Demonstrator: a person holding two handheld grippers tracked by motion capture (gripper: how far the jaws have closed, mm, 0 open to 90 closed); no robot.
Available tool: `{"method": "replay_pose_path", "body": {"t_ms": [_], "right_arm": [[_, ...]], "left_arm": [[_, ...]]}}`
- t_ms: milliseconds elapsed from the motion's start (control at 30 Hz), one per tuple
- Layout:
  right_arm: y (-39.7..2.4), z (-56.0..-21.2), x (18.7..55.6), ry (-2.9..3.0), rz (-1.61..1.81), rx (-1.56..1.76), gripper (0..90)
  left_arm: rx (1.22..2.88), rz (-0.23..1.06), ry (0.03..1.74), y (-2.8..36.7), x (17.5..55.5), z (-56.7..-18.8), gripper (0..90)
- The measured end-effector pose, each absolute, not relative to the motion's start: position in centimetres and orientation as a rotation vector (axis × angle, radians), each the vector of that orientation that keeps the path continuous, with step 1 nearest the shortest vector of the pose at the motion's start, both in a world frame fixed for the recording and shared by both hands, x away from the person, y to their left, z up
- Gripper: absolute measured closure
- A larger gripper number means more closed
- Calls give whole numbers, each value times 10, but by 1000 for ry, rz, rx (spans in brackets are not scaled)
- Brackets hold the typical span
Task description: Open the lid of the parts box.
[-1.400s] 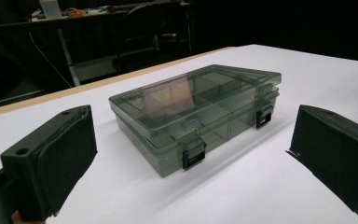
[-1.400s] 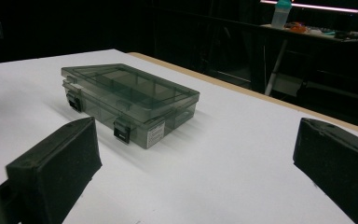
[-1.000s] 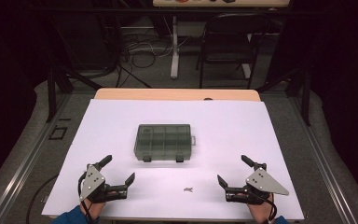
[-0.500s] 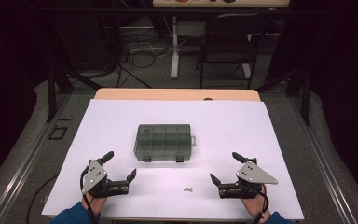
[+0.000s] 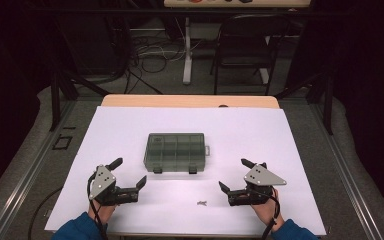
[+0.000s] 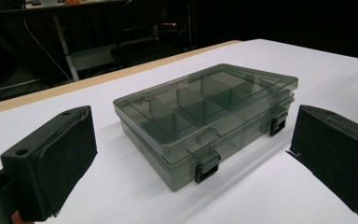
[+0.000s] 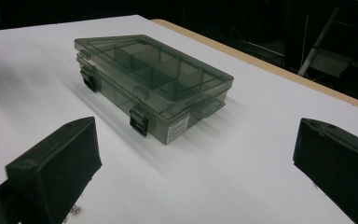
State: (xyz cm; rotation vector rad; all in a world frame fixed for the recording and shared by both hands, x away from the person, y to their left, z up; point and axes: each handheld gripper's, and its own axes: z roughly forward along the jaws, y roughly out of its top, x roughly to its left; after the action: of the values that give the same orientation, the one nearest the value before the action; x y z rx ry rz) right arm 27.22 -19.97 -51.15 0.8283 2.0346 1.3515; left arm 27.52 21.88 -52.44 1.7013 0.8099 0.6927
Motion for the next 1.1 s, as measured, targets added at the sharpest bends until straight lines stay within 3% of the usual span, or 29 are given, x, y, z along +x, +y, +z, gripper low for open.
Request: {"method": "replay_pose_path", "body": {"t_ms": [1100], "right_arm": [[-171, -517, 321, 2212, 1296, 803, 8]], "left_arm": [[1891, 536, 814, 222, 327, -537, 2]]}}
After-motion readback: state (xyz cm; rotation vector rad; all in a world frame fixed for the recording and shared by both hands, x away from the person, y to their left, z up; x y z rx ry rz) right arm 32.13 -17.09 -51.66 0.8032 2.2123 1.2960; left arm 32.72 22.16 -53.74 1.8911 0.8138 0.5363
